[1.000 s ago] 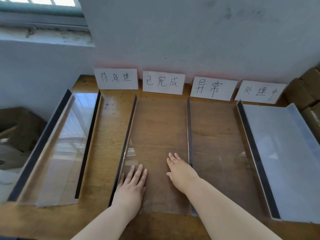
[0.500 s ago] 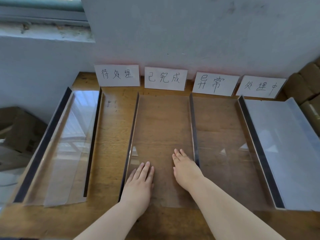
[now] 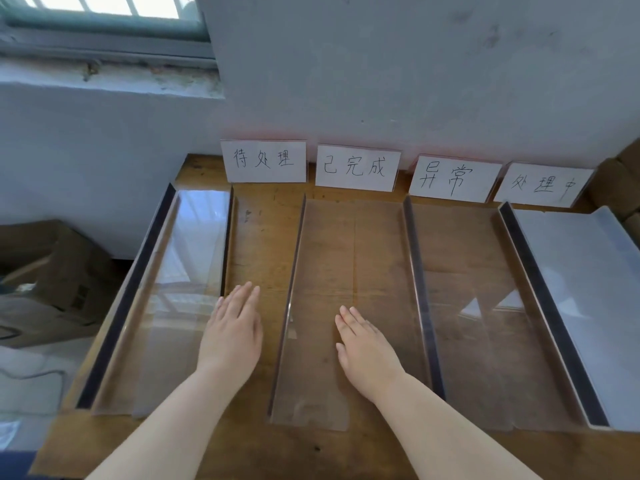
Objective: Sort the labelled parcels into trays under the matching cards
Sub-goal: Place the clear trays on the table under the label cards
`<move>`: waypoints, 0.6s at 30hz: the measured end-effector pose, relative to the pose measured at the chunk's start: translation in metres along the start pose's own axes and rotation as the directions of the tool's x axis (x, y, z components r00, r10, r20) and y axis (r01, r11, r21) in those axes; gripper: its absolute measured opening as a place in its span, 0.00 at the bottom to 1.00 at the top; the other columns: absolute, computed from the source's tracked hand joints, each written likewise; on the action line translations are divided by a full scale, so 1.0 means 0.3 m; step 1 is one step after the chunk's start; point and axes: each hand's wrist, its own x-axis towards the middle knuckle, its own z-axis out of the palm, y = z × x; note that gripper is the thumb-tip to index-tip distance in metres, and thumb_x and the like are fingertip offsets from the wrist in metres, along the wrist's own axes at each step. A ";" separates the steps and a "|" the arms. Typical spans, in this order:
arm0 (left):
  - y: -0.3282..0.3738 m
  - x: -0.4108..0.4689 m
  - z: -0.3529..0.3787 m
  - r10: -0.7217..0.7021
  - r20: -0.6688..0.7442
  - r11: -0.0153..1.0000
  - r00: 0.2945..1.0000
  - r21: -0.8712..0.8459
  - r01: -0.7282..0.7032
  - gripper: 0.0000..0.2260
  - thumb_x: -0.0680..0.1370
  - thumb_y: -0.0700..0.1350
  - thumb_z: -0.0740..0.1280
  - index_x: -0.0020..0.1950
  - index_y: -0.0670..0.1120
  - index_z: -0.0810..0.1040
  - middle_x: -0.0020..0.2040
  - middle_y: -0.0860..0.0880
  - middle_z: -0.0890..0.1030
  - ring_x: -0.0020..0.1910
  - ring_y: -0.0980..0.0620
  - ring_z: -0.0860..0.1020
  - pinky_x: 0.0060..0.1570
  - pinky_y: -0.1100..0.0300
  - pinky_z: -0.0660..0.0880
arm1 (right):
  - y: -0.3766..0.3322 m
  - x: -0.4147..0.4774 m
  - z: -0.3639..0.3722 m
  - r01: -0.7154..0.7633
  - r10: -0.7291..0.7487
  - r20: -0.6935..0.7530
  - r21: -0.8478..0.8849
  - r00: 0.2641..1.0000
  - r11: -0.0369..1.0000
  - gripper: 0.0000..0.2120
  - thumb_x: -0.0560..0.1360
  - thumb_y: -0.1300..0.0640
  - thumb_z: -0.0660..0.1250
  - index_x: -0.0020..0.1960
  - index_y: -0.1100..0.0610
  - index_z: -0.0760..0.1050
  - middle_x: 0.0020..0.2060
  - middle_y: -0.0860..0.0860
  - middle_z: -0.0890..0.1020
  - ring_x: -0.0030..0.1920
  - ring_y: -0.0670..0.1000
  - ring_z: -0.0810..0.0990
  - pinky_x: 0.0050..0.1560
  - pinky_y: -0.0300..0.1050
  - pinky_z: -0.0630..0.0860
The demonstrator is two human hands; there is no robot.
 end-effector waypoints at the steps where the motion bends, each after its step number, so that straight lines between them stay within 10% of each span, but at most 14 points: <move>1: -0.034 -0.001 -0.008 -0.021 0.015 1.000 1.000 0.005 0.021 0.23 0.83 0.47 0.52 0.78 0.49 0.53 0.78 0.52 0.54 0.77 0.54 0.50 0.72 0.61 0.40 | -0.017 0.007 0.002 -0.001 0.001 -0.003 -0.001 1.000 1.000 0.26 0.83 0.52 0.48 0.77 0.58 0.47 0.77 0.51 0.47 0.77 0.49 0.45 0.74 0.44 0.45; 18: 0.021 -0.076 0.057 0.247 0.342 0.963 0.907 0.017 -0.268 0.23 0.84 0.48 0.47 0.78 0.49 0.45 0.78 0.54 0.53 0.76 0.59 0.48 0.70 0.62 0.34 | 0.008 -0.009 0.057 -0.210 0.209 0.031 0.040 0.977 0.977 0.27 0.82 0.47 0.48 0.77 0.56 0.45 0.77 0.49 0.45 0.77 0.49 0.43 0.75 0.47 0.47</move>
